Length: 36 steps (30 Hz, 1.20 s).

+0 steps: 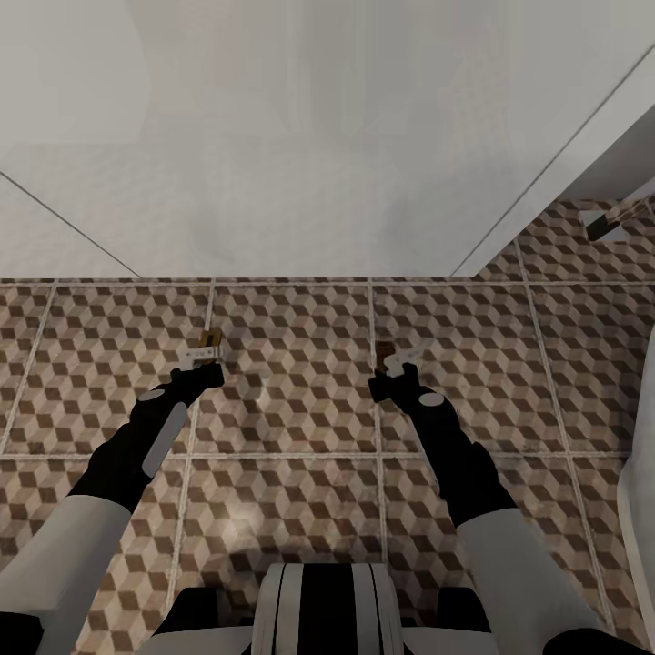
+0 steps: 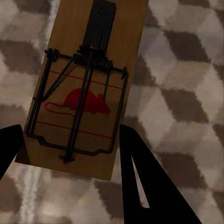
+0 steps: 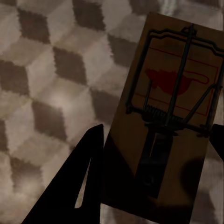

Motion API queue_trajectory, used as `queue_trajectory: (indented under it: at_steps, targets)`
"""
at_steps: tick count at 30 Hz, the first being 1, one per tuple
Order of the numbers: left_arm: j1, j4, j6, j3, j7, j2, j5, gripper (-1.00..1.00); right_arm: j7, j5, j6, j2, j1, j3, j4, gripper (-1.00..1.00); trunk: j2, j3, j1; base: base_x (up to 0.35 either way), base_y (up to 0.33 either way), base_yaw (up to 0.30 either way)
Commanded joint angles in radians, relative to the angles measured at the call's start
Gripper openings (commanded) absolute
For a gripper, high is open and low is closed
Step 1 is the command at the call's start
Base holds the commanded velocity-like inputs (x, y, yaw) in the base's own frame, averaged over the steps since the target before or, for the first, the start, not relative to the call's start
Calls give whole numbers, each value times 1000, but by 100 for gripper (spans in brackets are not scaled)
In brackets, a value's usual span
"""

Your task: Take the four mousetraps from the cabinet in the bathroom and place them on the bathroom floor. Make sure all four end up on the same floor surface, and ensure that at least two of them are either under or directly next to the same bathroom sink.

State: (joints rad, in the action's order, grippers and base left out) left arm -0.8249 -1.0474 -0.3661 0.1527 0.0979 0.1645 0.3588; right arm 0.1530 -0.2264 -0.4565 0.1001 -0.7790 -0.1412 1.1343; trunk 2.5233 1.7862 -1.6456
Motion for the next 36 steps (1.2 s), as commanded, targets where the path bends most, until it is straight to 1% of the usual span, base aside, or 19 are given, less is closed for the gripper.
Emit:
queue_trajectory:
  at_steps: [1, 2, 5, 8, 14, 20, 25, 29, 31, 36]
  targets:
    - [0, -2, -3, 4, 8, 1, 9, -100, 8, -10, -14, 5, 0, 1, 1, -100, 0, 1, 0, 0, 0, 0]
    - [0, -2, -4, 5, 8, 1, 9, -100, 7, -11, -30, 11, 0, 1, 0, -100, 0, 1, 0, 0, 0, 0]
    - [0, -1, -4, 5, 8, -2, 9, -100, 7, -11, -63, 19, -1, 1, 0, -100, 0, 1, 0, 0, 0, 0]
    - [0, -1, -4, 5, 8, -4, 9, -100, 7, -10, -78, 24, -3, 2, 0, -100, 0, 1, 0, 0, 0, 0]
    - [0, 0, -4, 5, 7, -11, 9, -100, 8, -8, -83, 48, -10, 2, 0, -100, 0, 1, 0, 0, 0, 0]
    - [0, 2, -4, 6, 7, -19, 9, -100, 9, -7, -85, 53, -35, 2, -1, -100, 0, 1, 0, 0, 0, 0]
    - [0, 5, -4, 7, 6, -24, 9, -100, 9, -6, -86, 56, -40, 2, -1, -100, 0, 1, 0, 0, 0, 0]
    - [0, 7, -4, 8, 6, -25, 9, -100, 10, -6, -86, 69, -46, 2, -1, -100, 0, 1, 0, 0, 0, 0]
    - [0, 6, -4, 22, 6, -26, 9, -100, 10, -6, -91, 74, -53, 2, -2, -100, 0, 1, 0, 0, 0, 0]
    - [0, 6, -4, 82, 9, -26, 10, -100, 11, -5, -104, 74, -61, 2, -2, -100, 0, 1, 0, 0, 0, 0]
